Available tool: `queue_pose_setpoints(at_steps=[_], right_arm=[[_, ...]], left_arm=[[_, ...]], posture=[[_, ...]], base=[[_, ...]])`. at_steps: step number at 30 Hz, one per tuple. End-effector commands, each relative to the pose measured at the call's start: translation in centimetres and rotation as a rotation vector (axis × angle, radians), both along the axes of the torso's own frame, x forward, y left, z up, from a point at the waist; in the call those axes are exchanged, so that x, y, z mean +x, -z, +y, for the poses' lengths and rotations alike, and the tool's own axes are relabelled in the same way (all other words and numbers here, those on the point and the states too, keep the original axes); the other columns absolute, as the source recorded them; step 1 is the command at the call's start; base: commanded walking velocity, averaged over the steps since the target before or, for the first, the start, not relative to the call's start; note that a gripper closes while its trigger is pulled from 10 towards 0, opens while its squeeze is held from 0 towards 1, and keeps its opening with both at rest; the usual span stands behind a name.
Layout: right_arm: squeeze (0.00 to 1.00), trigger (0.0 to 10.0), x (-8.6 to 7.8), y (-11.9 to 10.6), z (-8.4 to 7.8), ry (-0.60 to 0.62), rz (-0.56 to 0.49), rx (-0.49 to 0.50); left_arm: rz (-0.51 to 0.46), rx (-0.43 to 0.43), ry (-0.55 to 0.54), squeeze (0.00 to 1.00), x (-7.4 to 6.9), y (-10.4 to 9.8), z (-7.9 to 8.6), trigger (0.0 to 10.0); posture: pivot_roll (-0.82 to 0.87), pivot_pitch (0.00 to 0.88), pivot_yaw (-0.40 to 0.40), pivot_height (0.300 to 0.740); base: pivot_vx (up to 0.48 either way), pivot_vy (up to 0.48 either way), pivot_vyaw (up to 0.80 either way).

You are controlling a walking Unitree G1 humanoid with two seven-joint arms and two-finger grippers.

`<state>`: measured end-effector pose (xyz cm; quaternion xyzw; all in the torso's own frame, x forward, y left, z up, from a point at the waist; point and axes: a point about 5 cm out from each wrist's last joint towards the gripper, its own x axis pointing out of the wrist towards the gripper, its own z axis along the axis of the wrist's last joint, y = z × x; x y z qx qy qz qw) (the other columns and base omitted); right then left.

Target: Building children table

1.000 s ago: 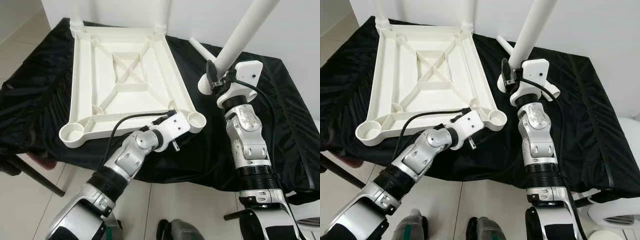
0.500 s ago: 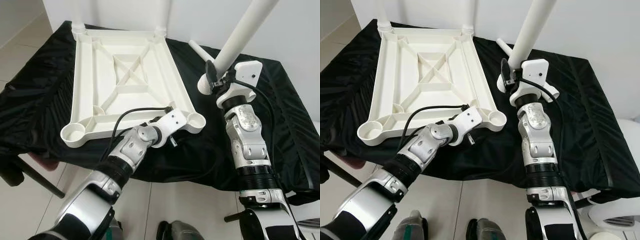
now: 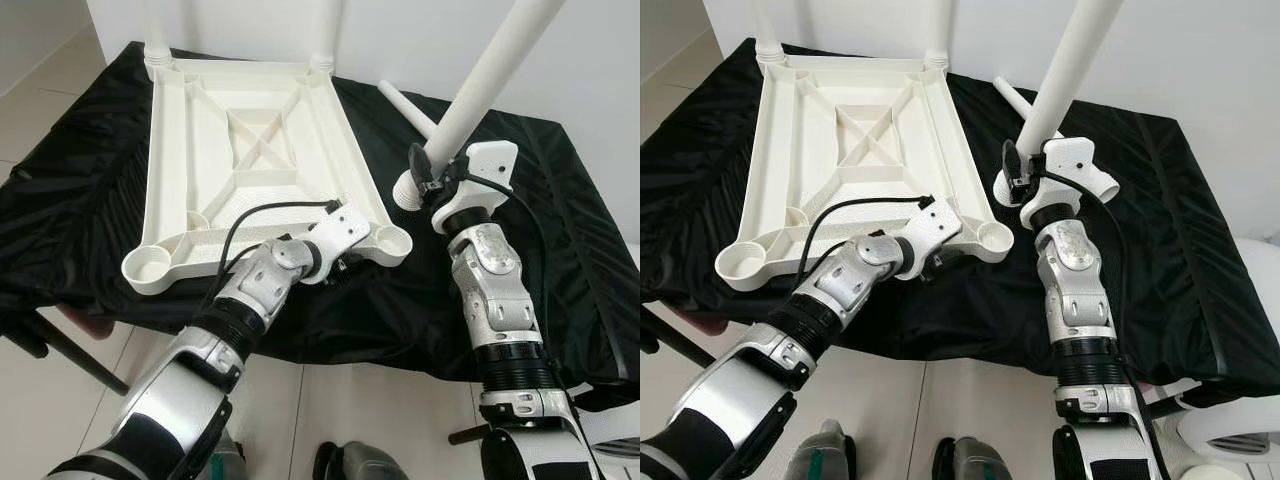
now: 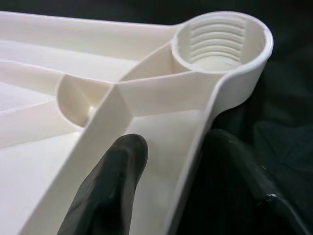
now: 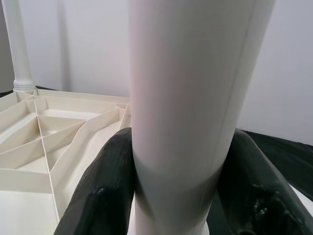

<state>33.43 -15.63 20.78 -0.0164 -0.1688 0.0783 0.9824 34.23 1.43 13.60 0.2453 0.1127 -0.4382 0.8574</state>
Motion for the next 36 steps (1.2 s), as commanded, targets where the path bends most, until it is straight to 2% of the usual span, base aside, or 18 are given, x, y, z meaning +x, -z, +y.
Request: queue_pose_setpoints(at_steps=[1, 3, 4, 5, 6, 7, 8, 9, 10, 12, 13, 19, 25, 30, 31, 32, 33, 36], right_arm=[[0.0, 10.0, -0.1, 0.3, -0.2, 0.003, 0.013, -0.012], [0.0, 10.0, -0.1, 0.3, -0.2, 0.004, 0.014, -0.015], [0.0, 10.0, -0.1, 0.3, -0.1, 0.002, 0.014, -0.018], [0.0, 10.0, -0.1, 0.3, 0.0, 0.0, 0.014, -0.021], [0.0, 10.0, -0.1, 0.3, 0.1, -0.003, 0.014, -0.025], [0.0, 10.0, -0.1, 0.3, 0.1, -0.003, 0.014, -0.025], [0.0, 10.0, -0.1, 0.2, 0.1, -0.006, 0.013, -0.027], [0.0, 10.0, -0.1, 0.2, 0.2, -0.008, 0.012, -0.029], [0.0, 10.0, -0.1, 0.1, 0.2, -0.009, 0.012, -0.03], [0.0, 10.0, 0.0, 0.1, 0.2, -0.009, 0.012, -0.03], [0.0, 10.0, 0.0, 0.1, 0.2, -0.01, 0.012, -0.03], [0.0, 10.0, 0.0, -0.1, 0.1, -0.003, 0.008, -0.031], [0.0, 10.0, 0.0, -0.2, 0.1, 0.005, 0.004, -0.03], [0.0, 10.0, -0.1, -0.3, 0.1, 0.007, 0.003, -0.029], [0.0, 10.0, -0.1, -0.2, 0.1, 0.005, 0.006, -0.03], [0.0, 10.0, -0.1, -0.2, 0.1, 0.005, 0.006, -0.03], [0.0, 10.0, -0.2, -0.1, 0.1, 0.002, 0.01, -0.029], [0.0, 10.0, -0.4, 0.1, 0.1, -0.024, 0.029, -0.012]], left_arm=[[0.043, -0.037, 0.109, 0.0, -0.7, -0.5, -0.8, 10.0], [0.054, -0.055, 0.12, 0.0, -0.8, -0.7, -0.8, 10.0], [0.066, -0.075, 0.128, 0.0, -0.8, -0.9, -0.8, 8.8], [0.071, -0.083, 0.136, 0.0, -0.8, -1.1, -0.8, 5.7], [0.071, -0.081, 0.137, 0.0, -0.8, -1.1, -0.7, 8.0], [0.071, -0.081, 0.137, 0.0, -0.8, -1.1, -0.7, 8.0], [0.073, -0.075, 0.138, 0.0, -0.7, -1.0, -0.7, 8.6], [0.074, -0.063, 0.148, 0.0, -0.8, -0.8, -0.7, 8.2], [0.071, -0.049, 0.152, 0.0, -0.9, -0.7, -0.7, 9.4], [0.069, -0.041, 0.154, 0.0, -0.9, -0.6, -0.7, 9.4], [0.066, -0.036, 0.155, 0.0, -1.0, -0.5, -0.7, 10.0], [0.071, -0.009, 0.15, 0.0, -1.0, -0.1, -0.9, 10.0], [0.084, 0.04, 0.079, 0.0, -0.3, 0.5, -0.6, 10.0], [0.091, 0.044, 0.049, 0.0, 0.0, 0.5, -0.6, 10.0], [0.093, 0.038, 0.047, 0.0, 0.1, 0.4, -0.7, 4.8], [0.093, 0.038, 0.047, 0.0, 0.1, 0.4, -0.7, 4.8], [0.09, 0.036, 0.051, 0.0, 0.1, 0.3, -0.7, 0.0], [0.082, 0.024, 0.072, 0.0, 0.0, 0.0, -0.8, 0.0]], posture=[[0.05, 0.028, -0.093, 0.74], [0.05, 0.028, -0.093, 0.74], [0.05, 0.032, -0.095, 0.74], [0.05, 0.034, -0.095, 0.74], [0.05, 0.034, -0.095, 0.74], [0.05, 0.034, -0.095, 0.74], [0.05, 0.035, -0.096, 0.74], [0.05, 0.037, -0.096, 0.74], [0.05, 0.037, -0.096, 0.74], [0.05, 0.037, -0.096, 0.74], [0.05, 0.037, -0.096, 0.74], [0.05, 0.045, -0.092, 0.74], [0.04, 0.056, -0.085, 0.74], [0.04, 0.06, -0.083, 0.74], [0.04, 0.061, -0.084, 0.74], [0.04, 0.061, -0.084, 0.74], [0.04, 0.061, -0.084, 0.74], [0.04, 0.063, -0.084, 0.74]], base=[[0.0, 0.0, 0.0], [0.0, 0.0, 0.0], [0.0, 0.0, 0.0], [0.0, 0.0, 0.0], [0.0, 0.0, 0.0], [0.0, 0.0, 0.0], [0.0, 0.0, 0.0], [0.0, 0.0, 0.0], [0.0, 0.0, 0.0], [0.0, 0.0, 0.0], [0.0, 0.0, 0.0], [0.0, 0.0, 0.0], [0.0, 0.0, 0.0], [0.0, 0.0, 0.0], [0.0, 0.0, 0.0], [0.0, 0.0, 0.0], [0.0, 0.0, 0.0], [0.0, 0.0, 0.0]])
